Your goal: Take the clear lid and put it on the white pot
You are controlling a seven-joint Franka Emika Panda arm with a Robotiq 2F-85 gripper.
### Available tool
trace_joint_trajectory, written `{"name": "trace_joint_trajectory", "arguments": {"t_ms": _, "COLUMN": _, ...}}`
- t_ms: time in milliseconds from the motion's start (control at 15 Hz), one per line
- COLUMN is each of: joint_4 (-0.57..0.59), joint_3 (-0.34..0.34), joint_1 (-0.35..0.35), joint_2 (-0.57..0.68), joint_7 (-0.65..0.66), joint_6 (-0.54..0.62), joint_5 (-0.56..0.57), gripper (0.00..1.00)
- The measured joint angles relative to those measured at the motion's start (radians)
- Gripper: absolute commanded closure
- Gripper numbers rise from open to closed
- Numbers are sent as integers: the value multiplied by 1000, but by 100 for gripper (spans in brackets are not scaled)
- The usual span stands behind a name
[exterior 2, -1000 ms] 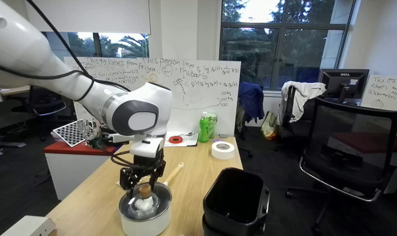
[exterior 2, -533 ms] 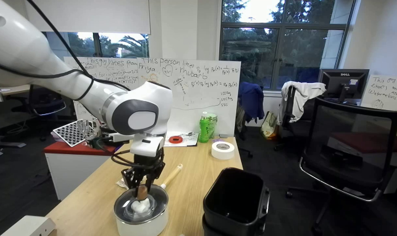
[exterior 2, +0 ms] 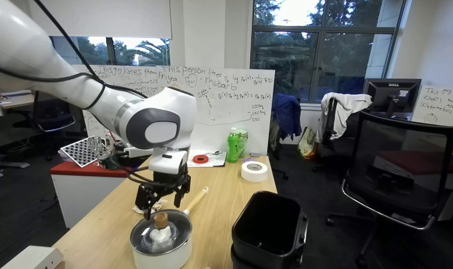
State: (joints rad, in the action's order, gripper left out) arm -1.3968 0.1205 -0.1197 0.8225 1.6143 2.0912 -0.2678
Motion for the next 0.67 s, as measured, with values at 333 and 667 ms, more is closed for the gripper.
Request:
{"name": "trace_joint_trajectory", "arguments": {"t_ms": 333, "joint_4": -52, "joint_3": 0, "joint_1": 0, "joint_2": -48, "joint_7": -52, "joint_6": -14, "joint_5": 0, "gripper": 0}}
{"name": "trace_joint_trajectory", "arguments": {"t_ms": 667, "joint_4": -68, "joint_3": -2, "joint_1": 0, "joint_2": -58, "joint_7": -62, "joint_6": -14, "joint_5": 0, "gripper": 0}}
